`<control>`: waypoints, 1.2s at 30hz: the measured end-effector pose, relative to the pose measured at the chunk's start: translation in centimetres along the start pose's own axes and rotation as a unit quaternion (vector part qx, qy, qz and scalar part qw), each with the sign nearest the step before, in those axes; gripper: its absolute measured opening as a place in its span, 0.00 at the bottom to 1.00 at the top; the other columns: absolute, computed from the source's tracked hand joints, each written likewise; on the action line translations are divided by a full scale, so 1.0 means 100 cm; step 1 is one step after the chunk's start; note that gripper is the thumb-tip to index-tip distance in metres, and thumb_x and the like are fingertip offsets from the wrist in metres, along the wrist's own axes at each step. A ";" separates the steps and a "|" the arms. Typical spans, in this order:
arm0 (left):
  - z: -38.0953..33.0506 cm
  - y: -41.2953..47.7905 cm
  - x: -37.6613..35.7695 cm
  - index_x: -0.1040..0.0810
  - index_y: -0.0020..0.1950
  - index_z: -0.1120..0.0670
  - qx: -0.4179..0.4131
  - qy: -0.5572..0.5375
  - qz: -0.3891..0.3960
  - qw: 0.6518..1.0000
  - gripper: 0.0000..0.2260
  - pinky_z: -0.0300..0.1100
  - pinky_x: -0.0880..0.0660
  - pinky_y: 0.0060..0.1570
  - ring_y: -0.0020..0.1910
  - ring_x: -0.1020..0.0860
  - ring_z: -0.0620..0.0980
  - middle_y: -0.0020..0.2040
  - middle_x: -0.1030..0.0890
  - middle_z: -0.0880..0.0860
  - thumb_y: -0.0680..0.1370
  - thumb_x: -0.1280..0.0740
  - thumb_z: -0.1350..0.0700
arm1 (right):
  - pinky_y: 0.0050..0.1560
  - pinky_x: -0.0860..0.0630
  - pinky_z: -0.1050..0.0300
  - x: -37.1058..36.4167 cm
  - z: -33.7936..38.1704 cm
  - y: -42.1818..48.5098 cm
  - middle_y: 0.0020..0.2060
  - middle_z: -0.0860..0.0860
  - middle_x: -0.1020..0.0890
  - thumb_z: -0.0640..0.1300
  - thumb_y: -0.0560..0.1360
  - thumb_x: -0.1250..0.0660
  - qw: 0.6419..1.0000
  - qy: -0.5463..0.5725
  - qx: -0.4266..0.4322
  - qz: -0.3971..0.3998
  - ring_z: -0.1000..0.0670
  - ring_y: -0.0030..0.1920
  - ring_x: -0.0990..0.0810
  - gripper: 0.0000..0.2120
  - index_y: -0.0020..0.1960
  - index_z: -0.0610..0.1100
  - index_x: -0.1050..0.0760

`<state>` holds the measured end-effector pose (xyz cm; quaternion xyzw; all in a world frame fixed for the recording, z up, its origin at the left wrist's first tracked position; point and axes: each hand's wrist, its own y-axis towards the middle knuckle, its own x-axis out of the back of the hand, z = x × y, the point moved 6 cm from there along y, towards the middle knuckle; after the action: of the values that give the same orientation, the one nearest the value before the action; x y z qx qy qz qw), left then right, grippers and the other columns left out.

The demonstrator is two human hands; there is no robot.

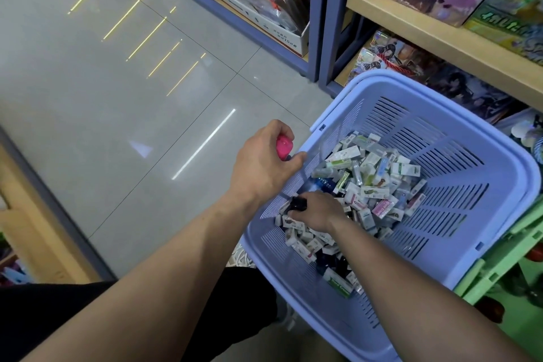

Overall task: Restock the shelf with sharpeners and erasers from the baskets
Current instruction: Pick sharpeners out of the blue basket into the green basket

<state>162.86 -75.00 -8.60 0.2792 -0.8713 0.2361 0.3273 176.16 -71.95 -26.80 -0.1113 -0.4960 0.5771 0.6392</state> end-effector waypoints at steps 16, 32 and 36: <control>-0.061 -0.029 -0.010 0.23 0.53 0.48 -0.096 0.039 0.007 0.995 0.06 0.45 0.27 0.46 0.46 0.24 0.51 0.49 0.23 0.47 0.79 0.32 0.49 | 0.42 0.16 0.48 0.124 -0.051 -0.131 0.54 0.44 0.16 0.46 0.81 0.33 0.871 0.457 -0.013 -0.181 0.44 0.40 0.13 0.06 0.58 0.49 0.23; 0.029 -0.009 -0.169 0.31 0.75 0.42 0.060 0.156 0.175 0.970 0.25 0.35 0.25 0.49 0.51 0.26 0.44 0.74 0.32 0.44 0.79 0.30 0.55 | 0.40 0.20 0.58 0.187 -0.083 -0.158 0.50 0.44 0.16 0.40 0.82 0.35 0.848 0.487 0.001 -0.209 0.49 0.39 0.15 0.11 0.64 0.46 0.23; 0.042 -0.003 -0.177 0.32 0.76 0.40 0.035 0.130 0.203 0.970 0.27 0.28 0.30 0.52 0.62 0.25 0.45 0.75 0.33 0.40 0.79 0.29 0.53 | 0.40 0.19 0.56 0.181 -0.087 -0.151 0.50 0.43 0.16 0.40 0.82 0.35 0.838 0.508 0.004 -0.197 0.49 0.38 0.15 0.11 0.63 0.46 0.23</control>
<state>172.33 -71.80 -23.78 0.0745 -0.8511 0.3618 0.3730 189.41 -57.51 -11.08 -0.2862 -0.1107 0.3028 0.9023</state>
